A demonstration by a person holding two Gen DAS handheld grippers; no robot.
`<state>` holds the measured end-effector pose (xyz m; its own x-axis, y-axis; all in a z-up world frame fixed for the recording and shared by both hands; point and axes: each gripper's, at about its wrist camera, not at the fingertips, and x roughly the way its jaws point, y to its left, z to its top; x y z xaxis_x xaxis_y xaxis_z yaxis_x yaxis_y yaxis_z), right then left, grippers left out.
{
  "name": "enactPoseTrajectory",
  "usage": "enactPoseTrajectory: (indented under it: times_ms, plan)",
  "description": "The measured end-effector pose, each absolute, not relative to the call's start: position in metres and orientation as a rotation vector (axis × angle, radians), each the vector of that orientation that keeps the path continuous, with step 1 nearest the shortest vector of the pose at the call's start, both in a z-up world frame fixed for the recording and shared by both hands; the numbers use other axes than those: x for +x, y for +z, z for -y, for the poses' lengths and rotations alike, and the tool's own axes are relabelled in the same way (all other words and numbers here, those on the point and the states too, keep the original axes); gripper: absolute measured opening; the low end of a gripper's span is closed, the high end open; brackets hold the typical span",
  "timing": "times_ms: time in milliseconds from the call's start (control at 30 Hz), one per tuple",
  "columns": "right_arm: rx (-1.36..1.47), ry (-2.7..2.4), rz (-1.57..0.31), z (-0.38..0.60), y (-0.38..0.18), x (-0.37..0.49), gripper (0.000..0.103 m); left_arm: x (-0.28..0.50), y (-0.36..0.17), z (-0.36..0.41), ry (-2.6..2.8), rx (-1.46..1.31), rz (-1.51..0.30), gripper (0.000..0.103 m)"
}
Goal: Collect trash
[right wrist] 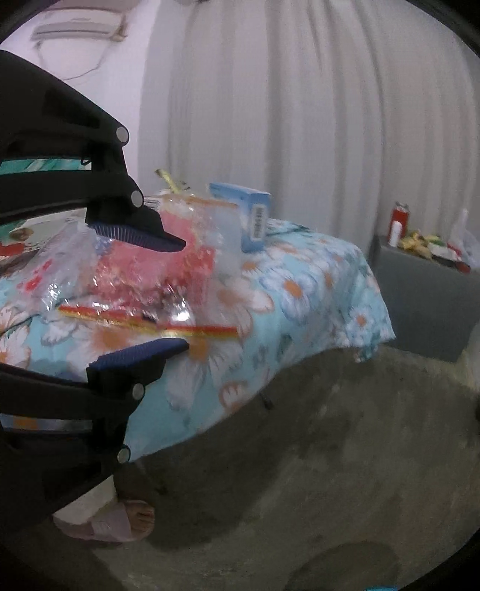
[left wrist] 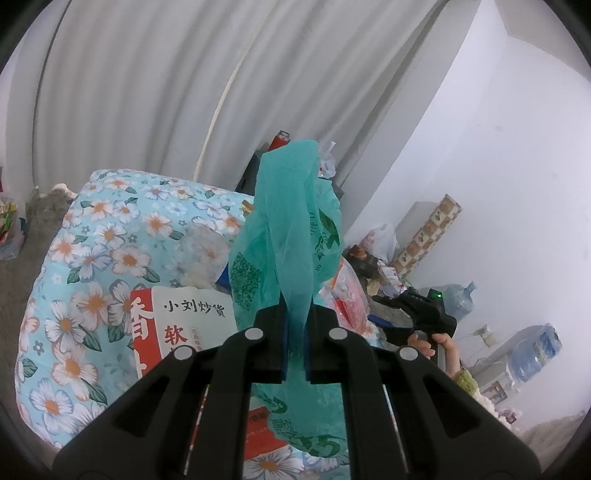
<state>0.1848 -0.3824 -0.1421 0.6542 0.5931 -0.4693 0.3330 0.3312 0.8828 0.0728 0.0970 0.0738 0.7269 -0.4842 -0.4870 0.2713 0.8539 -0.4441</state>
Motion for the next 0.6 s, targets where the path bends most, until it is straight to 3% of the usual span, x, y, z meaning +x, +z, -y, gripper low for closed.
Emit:
enactPoseTrajectory:
  times_ms: [333,500,600]
  plan:
    - [1.264,0.239,-0.903,0.381,-0.144,0.205,0.051,0.075,0.073,-0.093,-0.433,-0.357,-0.632,0.004]
    - [1.218,0.224,-0.888,0.377,-0.134,0.198,0.020,0.076,0.072,-0.093,-0.430,-0.357,-0.632,0.004]
    - [1.163,0.226,-0.852,0.375,-0.120,0.188,0.010,0.076,0.070,-0.094,-0.427,-0.358,-0.631,0.004]
